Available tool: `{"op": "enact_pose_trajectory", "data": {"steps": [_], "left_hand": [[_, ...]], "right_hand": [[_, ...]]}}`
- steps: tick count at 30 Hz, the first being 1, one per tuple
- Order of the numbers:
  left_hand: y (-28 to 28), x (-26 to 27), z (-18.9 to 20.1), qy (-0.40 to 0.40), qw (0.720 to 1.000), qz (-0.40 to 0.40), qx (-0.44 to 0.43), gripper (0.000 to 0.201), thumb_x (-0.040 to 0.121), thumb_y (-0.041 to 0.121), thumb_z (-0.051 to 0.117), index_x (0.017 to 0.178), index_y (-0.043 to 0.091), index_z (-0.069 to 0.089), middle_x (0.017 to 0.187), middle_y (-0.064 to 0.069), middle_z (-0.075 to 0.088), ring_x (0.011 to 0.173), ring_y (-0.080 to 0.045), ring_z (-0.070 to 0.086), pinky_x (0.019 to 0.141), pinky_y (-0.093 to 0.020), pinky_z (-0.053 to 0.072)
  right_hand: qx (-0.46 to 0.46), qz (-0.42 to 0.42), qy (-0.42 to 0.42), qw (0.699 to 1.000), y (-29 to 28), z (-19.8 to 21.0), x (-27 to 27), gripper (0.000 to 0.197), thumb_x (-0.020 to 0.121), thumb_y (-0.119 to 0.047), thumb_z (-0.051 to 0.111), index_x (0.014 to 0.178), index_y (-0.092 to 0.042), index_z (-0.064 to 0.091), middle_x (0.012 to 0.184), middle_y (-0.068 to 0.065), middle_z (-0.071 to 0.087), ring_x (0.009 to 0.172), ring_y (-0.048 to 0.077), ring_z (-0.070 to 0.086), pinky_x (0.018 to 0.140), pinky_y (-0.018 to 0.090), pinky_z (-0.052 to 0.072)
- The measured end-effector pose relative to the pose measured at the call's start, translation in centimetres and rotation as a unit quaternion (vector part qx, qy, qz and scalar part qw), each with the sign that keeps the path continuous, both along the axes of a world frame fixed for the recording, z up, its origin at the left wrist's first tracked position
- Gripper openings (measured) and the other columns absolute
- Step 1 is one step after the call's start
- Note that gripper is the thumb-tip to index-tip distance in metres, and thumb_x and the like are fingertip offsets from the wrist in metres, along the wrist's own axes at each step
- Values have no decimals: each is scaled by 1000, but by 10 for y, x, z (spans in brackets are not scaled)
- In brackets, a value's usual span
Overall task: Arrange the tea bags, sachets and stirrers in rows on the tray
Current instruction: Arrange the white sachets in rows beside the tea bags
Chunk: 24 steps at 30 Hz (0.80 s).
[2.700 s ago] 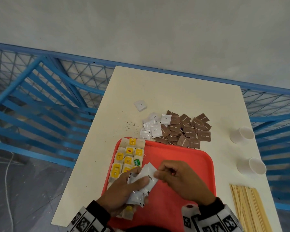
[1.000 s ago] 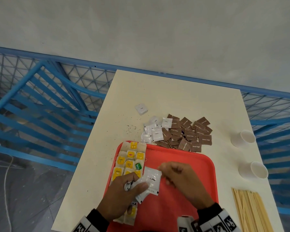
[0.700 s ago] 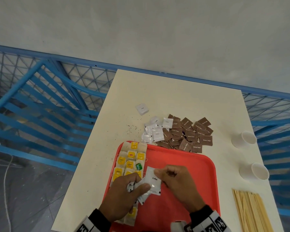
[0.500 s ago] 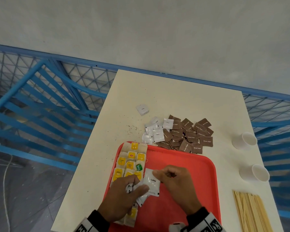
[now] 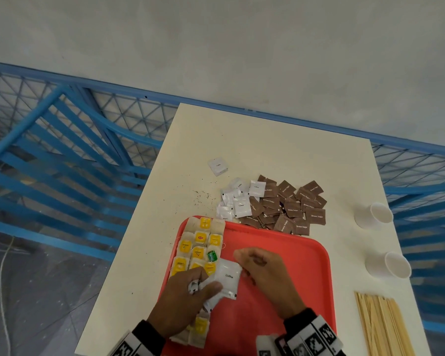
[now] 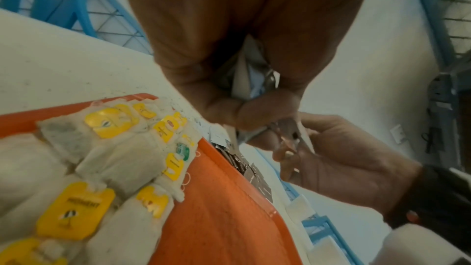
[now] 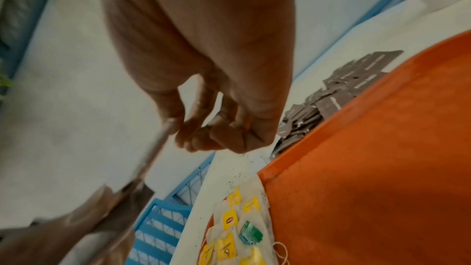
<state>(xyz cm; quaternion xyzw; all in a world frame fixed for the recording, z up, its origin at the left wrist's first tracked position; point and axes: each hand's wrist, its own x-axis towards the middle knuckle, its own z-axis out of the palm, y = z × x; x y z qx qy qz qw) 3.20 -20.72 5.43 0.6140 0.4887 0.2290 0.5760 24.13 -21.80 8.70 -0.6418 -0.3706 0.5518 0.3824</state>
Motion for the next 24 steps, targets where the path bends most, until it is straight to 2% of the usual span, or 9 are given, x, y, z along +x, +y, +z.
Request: {"op": "enact_pose_trajectory", "data": {"steps": [2,4,8,12,16,18,20,22,24], "left_hand": [[4,2,-2,-3,1000,21,-21,42,85,46,70,64,14,52,49,3,53,42,-9,52,47,-29,47],[6,6,-6,2,999,23,-34,39,87,42,70,65,14,53,49,1,55,41,-11,53,45,-30,47],[9,7,-17,21,998,42,-48,38,89,38,70,67,12,52,51,-3,58,42,-11,53,46,-28,44],[10,-6,-18,49,994,83,-48,40,89,32,69,63,12,47,47,1,50,40,-6,51,45,-25,42],[7,-22,-17,57,994,78,-52,42,85,43,71,63,13,50,51,-6,55,42,-12,51,45,-29,44],[7,-26,-17,63,993,80,-52,43,84,45,71,64,12,52,53,-9,55,41,-17,52,45,-31,46],[6,-27,-18,57,992,90,-64,42,85,43,71,65,11,53,55,-14,57,40,-27,56,40,-30,47],[6,-28,-18,50,991,95,-77,42,85,44,72,68,9,54,60,-22,58,41,-35,57,40,-33,48],[7,-29,-18,48,990,99,-87,43,85,43,73,70,7,55,61,-23,57,41,-38,57,41,-36,48]], "right_hand": [[-27,40,21,999,-4,-1,-1,20,88,-35,70,89,-15,75,67,-5,67,58,5,55,54,18,42],[-46,67,20,996,-7,-8,-5,16,87,-30,73,81,-15,73,63,-3,66,56,6,55,54,20,43],[-69,15,-9,997,12,-33,2,22,86,-25,75,72,-9,69,58,1,60,51,8,50,51,21,41],[-87,-16,-126,988,52,-70,21,27,89,-19,72,66,-5,65,56,2,58,50,7,48,52,17,41],[-115,-4,-212,970,76,-102,23,22,81,-21,77,68,-6,69,62,0,68,61,10,59,68,28,49],[-122,-22,-241,963,78,-108,19,20,79,-24,80,70,-10,68,69,-2,70,69,12,64,64,23,47],[-123,-58,-262,955,76,-107,15,21,80,-27,78,74,-12,65,74,-3,70,75,13,64,59,19,41],[-123,-69,-275,951,73,-103,10,22,81,-28,77,79,-11,62,76,-4,66,74,13,60,58,18,38],[-123,-65,-284,949,69,-103,5,27,80,-30,78,83,-10,60,78,-4,63,72,11,55,57,18,37]]}}
